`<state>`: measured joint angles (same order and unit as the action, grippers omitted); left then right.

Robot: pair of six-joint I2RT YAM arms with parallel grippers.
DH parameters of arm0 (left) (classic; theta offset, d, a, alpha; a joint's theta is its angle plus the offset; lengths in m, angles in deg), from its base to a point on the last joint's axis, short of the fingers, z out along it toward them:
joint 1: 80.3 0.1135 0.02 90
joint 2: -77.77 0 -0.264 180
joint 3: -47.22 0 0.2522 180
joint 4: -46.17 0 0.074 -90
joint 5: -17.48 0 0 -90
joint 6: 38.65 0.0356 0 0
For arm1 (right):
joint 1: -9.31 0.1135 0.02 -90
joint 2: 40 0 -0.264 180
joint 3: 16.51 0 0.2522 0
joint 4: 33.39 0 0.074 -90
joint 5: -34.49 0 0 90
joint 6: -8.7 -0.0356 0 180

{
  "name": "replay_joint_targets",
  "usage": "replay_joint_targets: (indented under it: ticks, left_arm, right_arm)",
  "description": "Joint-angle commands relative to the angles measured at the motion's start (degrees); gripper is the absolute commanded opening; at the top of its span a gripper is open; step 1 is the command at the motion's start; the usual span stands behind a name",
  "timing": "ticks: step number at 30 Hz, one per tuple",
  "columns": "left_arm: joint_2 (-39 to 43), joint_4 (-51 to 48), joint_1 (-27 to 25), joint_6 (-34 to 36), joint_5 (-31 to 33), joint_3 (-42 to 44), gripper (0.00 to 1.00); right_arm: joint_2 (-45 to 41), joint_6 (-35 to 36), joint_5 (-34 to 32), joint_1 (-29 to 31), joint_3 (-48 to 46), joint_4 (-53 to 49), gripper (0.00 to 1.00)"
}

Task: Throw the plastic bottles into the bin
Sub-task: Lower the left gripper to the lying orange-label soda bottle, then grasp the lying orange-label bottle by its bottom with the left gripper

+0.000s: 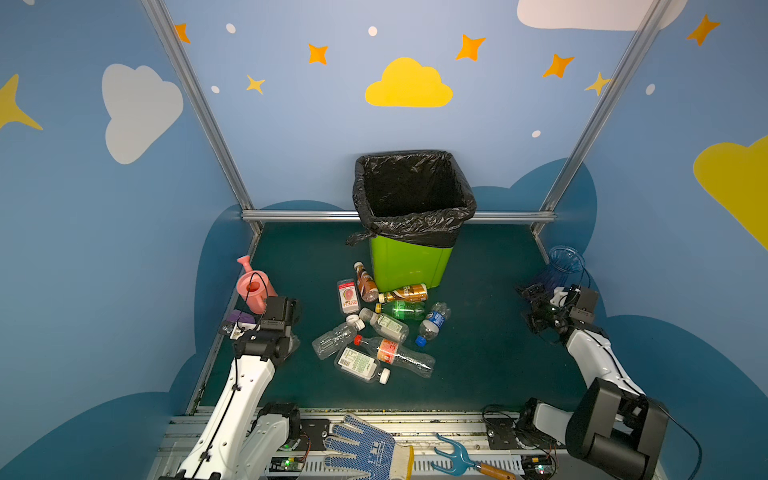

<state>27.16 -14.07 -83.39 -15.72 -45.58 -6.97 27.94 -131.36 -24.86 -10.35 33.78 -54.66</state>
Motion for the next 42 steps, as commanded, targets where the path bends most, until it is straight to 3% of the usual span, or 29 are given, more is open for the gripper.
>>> replay_joint_targets:
  ticks: [1, 4, 9, 13, 18, 23, 33, 42]
  left_arm:
    - [-2.29, 4.57, 0.94, 21.33, -6.17, -3.51, 1.0]
    - [-8.46, -0.3, 1.64, 36.41, -7.5, -11.24, 1.0]
    - [-13.98, -7.54, 1.6, 58.05, -3.68, -21.87, 1.0]
    - [-12.04, -5.21, 1.6, 74.72, -6.05, -16.47, 1.0]
    - [-10.66, -10.28, 1.61, 86.29, -11.43, -11.66, 1.0]
    - [-8.65, -5.82, 1.8, 89.18, -14.39, -6.72, 1.0]
    - [-21.59, -2.66, 3.64, 86.5, -15.86, -5.44, 0.98]
    - [-23.11, 1.42, 3.77, 87.02, -14.66, -1.49, 0.93]
  right_arm:
    - [0.08, 0.32, -0.29, 0.48, 0.99, -0.44, 0.95]
    - [0.34, -0.12, -0.45, 0.67, 0.78, 0.03, 0.95]
    - [1.14, 0.56, -0.44, 1.01, 1.62, -0.47, 0.95]
    - [1.75, 0.32, -0.24, 1.2, 1.64, 0.2, 0.95]
    - [2.58, 0.42, -0.3, 1.45, 1.64, 0.37, 0.95]
    - [3.72, 0.14, 0.17, 1.9, 3.46, 0.98, 0.95]
    - [5.31, 1.4, 0.82, 1.81, 4.35, 0.95, 0.95]
    - [8.3, 1.4, 3.45, 1.09, 5.35, 1.77, 0.95]
